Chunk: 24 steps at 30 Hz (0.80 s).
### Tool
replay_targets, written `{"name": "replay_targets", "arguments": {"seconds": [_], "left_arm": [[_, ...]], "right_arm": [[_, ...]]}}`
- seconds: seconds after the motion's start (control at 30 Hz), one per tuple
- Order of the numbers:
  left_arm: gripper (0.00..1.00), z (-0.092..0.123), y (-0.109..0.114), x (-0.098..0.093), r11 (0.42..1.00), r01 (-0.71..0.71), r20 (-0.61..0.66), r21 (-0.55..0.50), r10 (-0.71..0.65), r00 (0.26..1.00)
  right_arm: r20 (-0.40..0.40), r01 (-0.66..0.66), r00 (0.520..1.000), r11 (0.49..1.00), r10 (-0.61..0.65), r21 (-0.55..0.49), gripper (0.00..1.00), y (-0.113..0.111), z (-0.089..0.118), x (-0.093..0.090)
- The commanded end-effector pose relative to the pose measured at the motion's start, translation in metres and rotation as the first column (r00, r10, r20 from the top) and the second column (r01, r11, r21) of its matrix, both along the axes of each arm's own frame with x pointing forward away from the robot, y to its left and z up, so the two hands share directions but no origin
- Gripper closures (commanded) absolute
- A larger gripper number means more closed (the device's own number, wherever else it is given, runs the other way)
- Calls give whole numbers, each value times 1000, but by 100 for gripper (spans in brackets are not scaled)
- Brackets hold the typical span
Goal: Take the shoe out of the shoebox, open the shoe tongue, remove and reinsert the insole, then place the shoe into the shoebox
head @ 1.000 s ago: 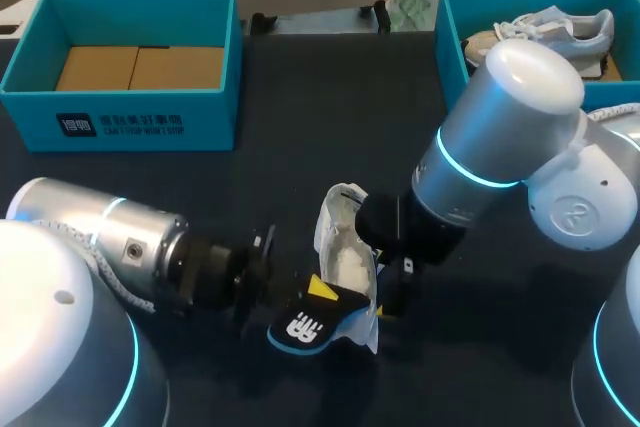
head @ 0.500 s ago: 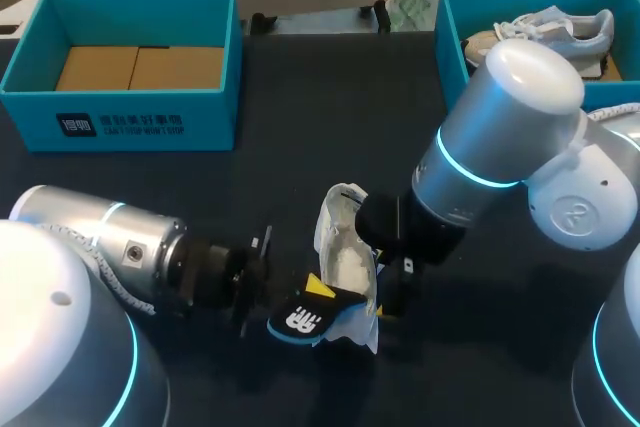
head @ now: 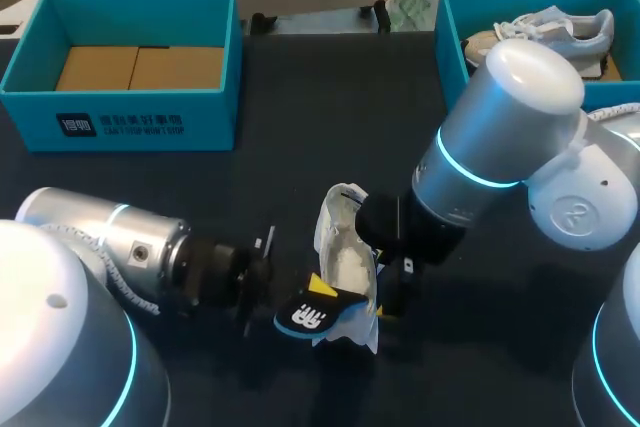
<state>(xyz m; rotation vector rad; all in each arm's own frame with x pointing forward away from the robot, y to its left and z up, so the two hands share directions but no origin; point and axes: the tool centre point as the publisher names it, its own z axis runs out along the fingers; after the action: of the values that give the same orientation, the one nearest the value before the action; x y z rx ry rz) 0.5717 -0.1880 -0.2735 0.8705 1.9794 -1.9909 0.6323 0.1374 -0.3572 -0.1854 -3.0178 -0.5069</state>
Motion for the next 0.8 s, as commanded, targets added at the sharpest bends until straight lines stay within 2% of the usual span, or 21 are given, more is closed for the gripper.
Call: {"name": "replay_targets", "arguments": {"seconds": [0.03, 0.8], "left_arm": [[100, -4, -6, 3, 1000, 3, -6, 1, -3, 1000], [100, -15, -18, 13, 999, -46, -51, -7, 46, 998]], "right_arm": [[1, 1, 1000, 1000, -1, 0, 0, 1, -1, -1], [1, 1, 1000, 1000, -1, 0, 0, 1, -1, -1]]}}
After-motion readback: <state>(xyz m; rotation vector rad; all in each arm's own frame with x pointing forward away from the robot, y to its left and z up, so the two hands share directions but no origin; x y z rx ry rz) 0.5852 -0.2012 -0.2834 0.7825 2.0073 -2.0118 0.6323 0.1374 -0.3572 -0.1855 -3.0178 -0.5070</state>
